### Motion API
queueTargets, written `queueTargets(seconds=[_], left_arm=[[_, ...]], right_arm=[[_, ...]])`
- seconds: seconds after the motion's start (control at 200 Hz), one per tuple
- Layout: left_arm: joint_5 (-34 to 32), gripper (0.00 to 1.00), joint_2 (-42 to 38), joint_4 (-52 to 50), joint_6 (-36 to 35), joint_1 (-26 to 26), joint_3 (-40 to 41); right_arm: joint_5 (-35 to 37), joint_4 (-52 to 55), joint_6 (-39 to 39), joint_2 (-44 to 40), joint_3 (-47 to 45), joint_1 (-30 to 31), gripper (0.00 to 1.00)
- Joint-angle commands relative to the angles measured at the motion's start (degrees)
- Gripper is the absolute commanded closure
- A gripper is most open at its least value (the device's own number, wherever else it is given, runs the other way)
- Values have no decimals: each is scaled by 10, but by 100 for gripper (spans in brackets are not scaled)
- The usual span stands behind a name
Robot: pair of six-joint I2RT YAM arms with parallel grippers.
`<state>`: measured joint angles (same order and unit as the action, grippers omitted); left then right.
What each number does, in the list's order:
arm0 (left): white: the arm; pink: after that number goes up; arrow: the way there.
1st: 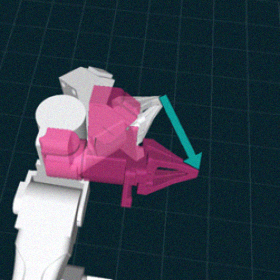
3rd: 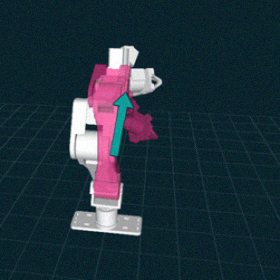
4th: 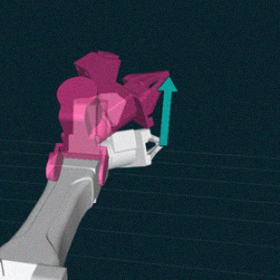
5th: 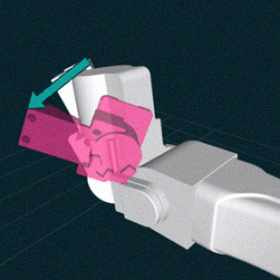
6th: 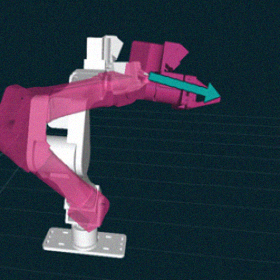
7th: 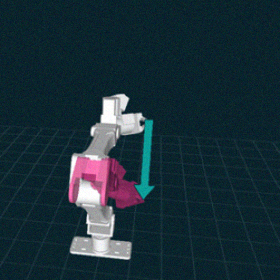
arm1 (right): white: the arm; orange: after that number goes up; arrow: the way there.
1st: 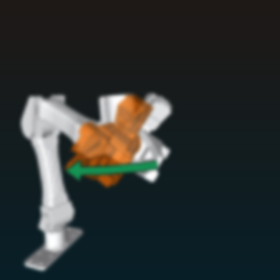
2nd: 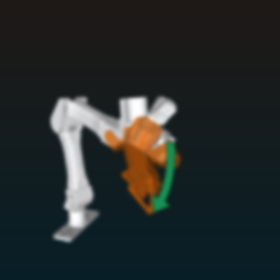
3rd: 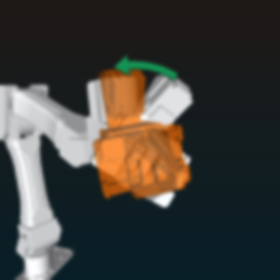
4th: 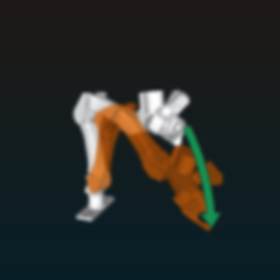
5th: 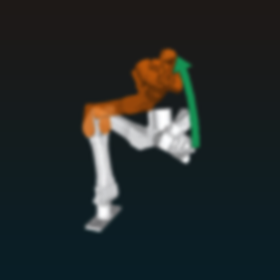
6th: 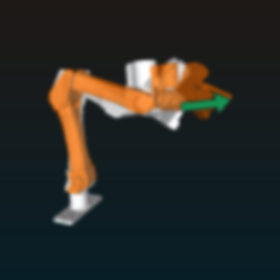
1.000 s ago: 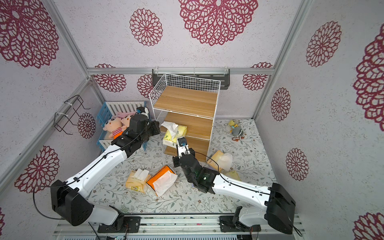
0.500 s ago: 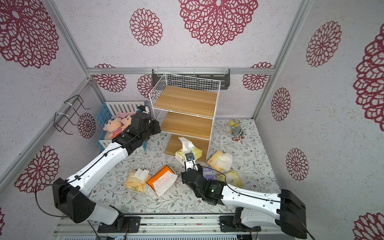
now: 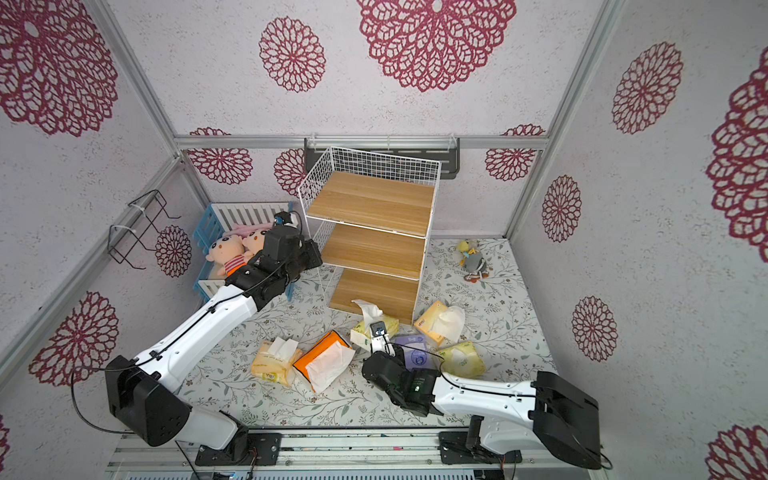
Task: Remove the tissue boxes from the shelf
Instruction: Place the box of tissues at the center of the board, then place the shelf at the center of the board.
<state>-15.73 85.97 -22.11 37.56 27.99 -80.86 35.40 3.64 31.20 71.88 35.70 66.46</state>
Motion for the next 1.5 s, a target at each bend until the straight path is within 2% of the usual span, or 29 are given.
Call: queueTargets(seconds=[0.0,0.17,0.19,0.205,0.235,0.28,0.31,0.365,0.49,0.565,0.631,0.701,0.781,0.941,1.231,1.491], left_arm=[[-1,94,-3,8,56,-2,-22],[-3,94,-1,8,55,-2,-26],[-3,94,-2,8,55,-3,-26],[-3,94,-1,8,55,-2,-26],[-3,94,0,7,55,-2,-28],[-2,94,1,6,55,-2,-29],[-2,94,1,5,55,-2,-29],[-1,94,1,4,54,-3,-29],[-3,93,0,1,52,-3,-26],[-3,93,-1,1,51,-3,-26],[-2,93,-3,0,49,-4,-26],[-4,93,-7,-1,49,-3,-23],[-8,93,-11,-2,48,-3,-17],[-8,93,-18,-5,48,-5,-10],[-5,93,-19,-6,53,-4,-2],[-3,91,-13,-4,54,-5,-2]], right_arm=[[-44,-13,6,14,23,-33,100],[-118,-21,-19,27,35,-43,99],[-126,-17,-20,29,36,-44,93],[-130,-11,-19,33,39,-44,84],[-134,3,-16,40,44,-45,61],[-133,30,-12,50,54,-45,38],[-126,54,-6,53,65,-44,30],[-98,90,10,42,78,-43,27],[-41,109,14,-56,79,-46,29],[-14,148,31,-110,90,-72,45],[-52,184,34,-135,105,-126,61],[-131,211,24,-142,117,-197,66],[-211,228,3,-126,125,-266,69],[-294,229,-34,-78,133,-349,77],[-331,177,-107,16,196,-433,78],[-353,124,-134,105,251,-488,81]])
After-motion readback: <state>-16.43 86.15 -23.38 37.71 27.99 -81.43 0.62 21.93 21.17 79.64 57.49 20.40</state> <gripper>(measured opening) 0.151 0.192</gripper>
